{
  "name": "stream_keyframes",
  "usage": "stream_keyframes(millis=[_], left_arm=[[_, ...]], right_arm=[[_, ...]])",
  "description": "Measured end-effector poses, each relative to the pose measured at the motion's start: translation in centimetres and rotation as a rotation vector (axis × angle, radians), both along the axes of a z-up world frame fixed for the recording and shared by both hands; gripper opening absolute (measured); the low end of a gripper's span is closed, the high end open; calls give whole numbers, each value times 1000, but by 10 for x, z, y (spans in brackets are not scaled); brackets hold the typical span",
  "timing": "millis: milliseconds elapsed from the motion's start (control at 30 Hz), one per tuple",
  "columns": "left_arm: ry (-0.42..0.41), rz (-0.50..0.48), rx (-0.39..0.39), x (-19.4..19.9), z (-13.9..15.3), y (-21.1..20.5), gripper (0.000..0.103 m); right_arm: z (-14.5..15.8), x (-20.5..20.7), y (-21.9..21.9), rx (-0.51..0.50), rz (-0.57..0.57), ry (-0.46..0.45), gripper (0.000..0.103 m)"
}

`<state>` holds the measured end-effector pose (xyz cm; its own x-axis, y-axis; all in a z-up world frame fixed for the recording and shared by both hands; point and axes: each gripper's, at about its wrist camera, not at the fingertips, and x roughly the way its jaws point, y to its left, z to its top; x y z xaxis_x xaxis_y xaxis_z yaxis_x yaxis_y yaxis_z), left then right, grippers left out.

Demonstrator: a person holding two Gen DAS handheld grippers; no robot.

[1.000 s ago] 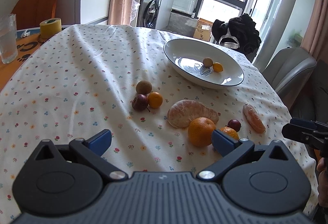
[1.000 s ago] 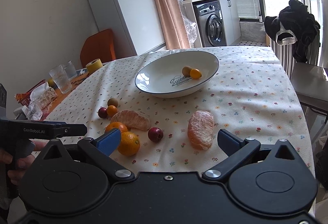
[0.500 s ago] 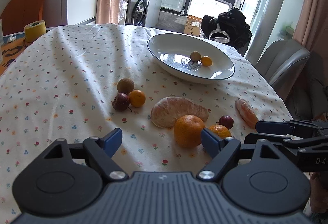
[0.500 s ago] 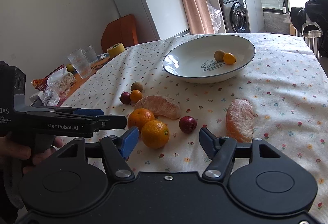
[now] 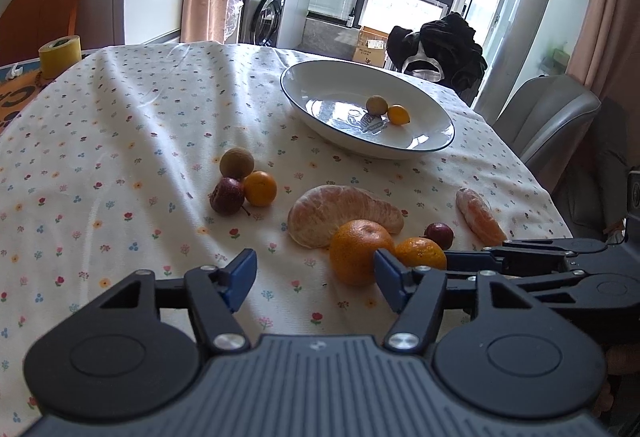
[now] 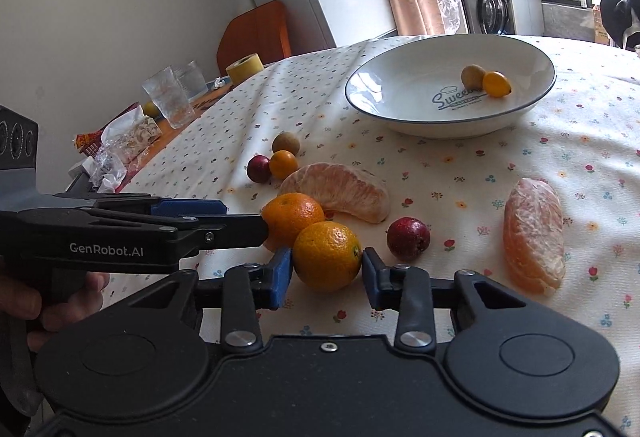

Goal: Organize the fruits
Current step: 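Close left tool on one large orange while right tool grasps the other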

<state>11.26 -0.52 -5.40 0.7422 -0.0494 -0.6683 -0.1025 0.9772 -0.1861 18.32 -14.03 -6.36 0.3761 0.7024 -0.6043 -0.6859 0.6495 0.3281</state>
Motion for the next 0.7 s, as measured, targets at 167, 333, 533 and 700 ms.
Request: stream_keyframes(millis=[167,333,533,700], left_arm=[[-7,-28,-13,5,-3,-5,61],[-10,-53,-15,11,-5,-12,61],[-14,-69,-28,19,-10,-20,61],[-14,-83,-42,23,-13,-23,58]], right_arm=[[1,3,-8,4,-20,1,35],[9,4,-17,10,-36,-20,35],[18,7,-25,-3,-55,-47,35],[22,12,-31,-9,-89,-56,35]])
